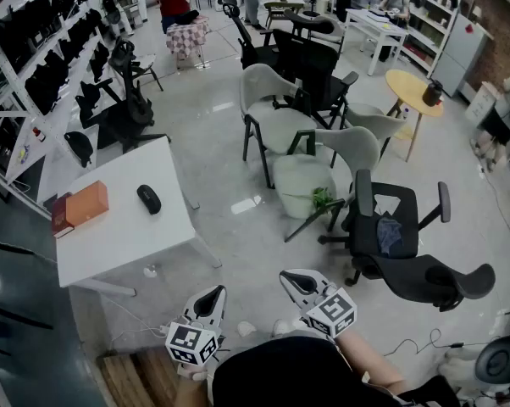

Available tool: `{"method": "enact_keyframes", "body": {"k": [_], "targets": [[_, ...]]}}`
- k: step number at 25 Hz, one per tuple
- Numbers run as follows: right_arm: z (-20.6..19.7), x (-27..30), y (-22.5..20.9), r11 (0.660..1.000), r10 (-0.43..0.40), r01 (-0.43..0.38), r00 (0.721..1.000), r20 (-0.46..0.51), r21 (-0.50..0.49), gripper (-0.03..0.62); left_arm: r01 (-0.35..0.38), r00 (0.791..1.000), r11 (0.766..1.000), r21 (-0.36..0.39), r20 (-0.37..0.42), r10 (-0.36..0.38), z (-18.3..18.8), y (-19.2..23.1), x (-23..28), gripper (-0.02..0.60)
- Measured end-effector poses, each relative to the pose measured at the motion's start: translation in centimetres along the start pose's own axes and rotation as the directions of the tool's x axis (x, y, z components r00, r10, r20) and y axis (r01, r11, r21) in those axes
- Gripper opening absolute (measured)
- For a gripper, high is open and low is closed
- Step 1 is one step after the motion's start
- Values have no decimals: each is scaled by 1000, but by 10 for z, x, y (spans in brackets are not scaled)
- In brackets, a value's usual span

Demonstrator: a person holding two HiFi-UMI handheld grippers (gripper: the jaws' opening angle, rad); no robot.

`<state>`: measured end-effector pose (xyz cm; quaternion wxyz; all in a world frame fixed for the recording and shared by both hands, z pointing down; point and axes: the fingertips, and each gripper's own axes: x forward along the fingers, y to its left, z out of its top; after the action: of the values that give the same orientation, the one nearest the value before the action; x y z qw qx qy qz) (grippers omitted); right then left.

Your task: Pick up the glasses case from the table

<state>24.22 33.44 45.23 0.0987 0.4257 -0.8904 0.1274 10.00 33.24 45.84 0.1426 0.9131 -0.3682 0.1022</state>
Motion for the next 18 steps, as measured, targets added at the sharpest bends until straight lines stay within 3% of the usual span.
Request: {"method": "enact_keyframes", "body": {"k": [12,18], "targets": [[5,53,26,999,37,-38,999,-22,-19,29,-10,999,999,-49,42,12,-6,49,-10,20],[-3,84,33,1000,5,-4,999,-48,19,29,-52,998,996,-76,40,55,-23,91,-37,20]]}}
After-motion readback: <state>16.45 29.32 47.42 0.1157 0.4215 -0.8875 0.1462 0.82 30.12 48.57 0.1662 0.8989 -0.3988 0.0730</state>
